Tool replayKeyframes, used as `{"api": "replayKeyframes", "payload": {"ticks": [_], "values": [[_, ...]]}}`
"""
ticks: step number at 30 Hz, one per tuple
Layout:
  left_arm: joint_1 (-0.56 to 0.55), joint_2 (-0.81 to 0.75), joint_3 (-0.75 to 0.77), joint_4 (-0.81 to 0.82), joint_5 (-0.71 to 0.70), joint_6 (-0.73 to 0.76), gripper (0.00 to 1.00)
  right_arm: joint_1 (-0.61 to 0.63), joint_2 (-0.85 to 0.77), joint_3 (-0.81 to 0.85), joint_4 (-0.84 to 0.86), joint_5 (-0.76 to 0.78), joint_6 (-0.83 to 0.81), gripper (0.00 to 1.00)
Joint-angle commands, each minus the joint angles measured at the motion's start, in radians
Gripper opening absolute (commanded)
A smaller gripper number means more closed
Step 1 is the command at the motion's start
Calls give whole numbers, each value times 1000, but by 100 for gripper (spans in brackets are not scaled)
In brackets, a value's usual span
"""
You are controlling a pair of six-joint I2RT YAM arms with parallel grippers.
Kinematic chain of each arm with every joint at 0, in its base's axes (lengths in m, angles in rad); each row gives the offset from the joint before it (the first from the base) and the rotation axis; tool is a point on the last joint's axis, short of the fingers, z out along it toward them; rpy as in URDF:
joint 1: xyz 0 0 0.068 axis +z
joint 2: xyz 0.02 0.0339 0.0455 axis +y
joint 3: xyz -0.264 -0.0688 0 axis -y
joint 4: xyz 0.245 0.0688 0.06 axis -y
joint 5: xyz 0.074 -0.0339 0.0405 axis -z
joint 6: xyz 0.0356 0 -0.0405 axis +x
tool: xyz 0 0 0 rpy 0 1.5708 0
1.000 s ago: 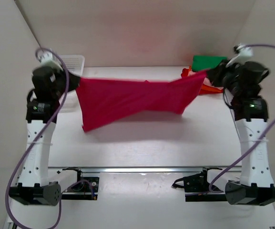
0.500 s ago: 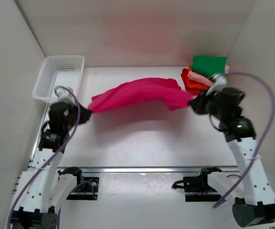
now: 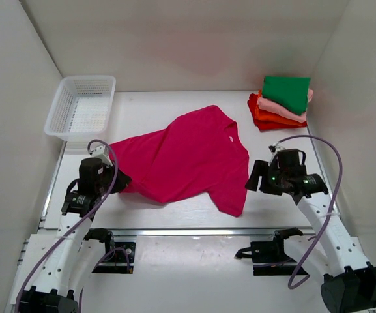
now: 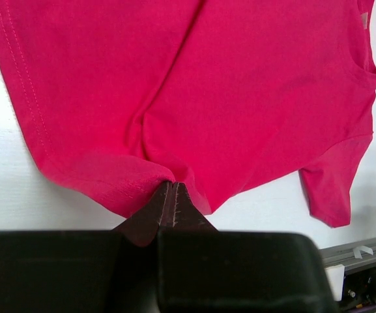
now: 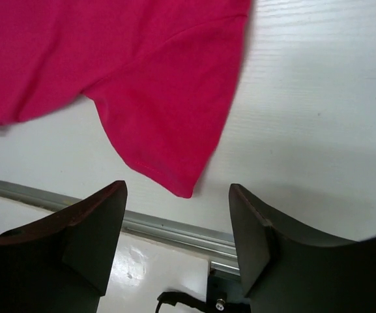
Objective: Fold and stack the t-shirts
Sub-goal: Flatten out the tshirt
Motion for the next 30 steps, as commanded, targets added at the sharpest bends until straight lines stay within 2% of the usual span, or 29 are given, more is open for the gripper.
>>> {"api": "replayKeyframes", "payload": {"ticks": [1, 4, 8, 11, 18, 19, 20, 21, 22, 26, 30], "values": [[-8, -8, 4, 47, 16, -7, 0, 91, 81, -31, 82, 66, -7, 60], [6, -27, -16, 41, 25, -5, 0, 99, 118, -97, 143, 80, 20, 60], [4, -31, -11, 38, 21, -2, 0, 52, 169, -152, 255, 86, 48, 60], [0, -17, -16, 49, 27, -4, 0, 50, 251, -165, 312, 94, 27, 63], [4, -33, -24, 59, 34, -10, 0, 52, 382, -185, 490, 106, 8, 60], [3, -34, -22, 59, 38, -8, 0, 50, 414, -172, 499, 94, -12, 49], [3, -36, -24, 56, 45, -8, 0, 52, 448, -156, 499, 79, -25, 30], [3, -37, -25, 56, 42, -7, 0, 70, 474, -124, 497, 91, -42, 18], [3, -37, -22, 56, 35, -8, 0, 76, 488, -105, 481, 91, -59, 0], [3, -39, -14, 50, 44, 2, 0, 194, 508, 113, 346, 203, -90, 0], [3, -36, -20, 58, 38, -2, 0, 347, 561, 264, 327, 136, -105, 0]]}}
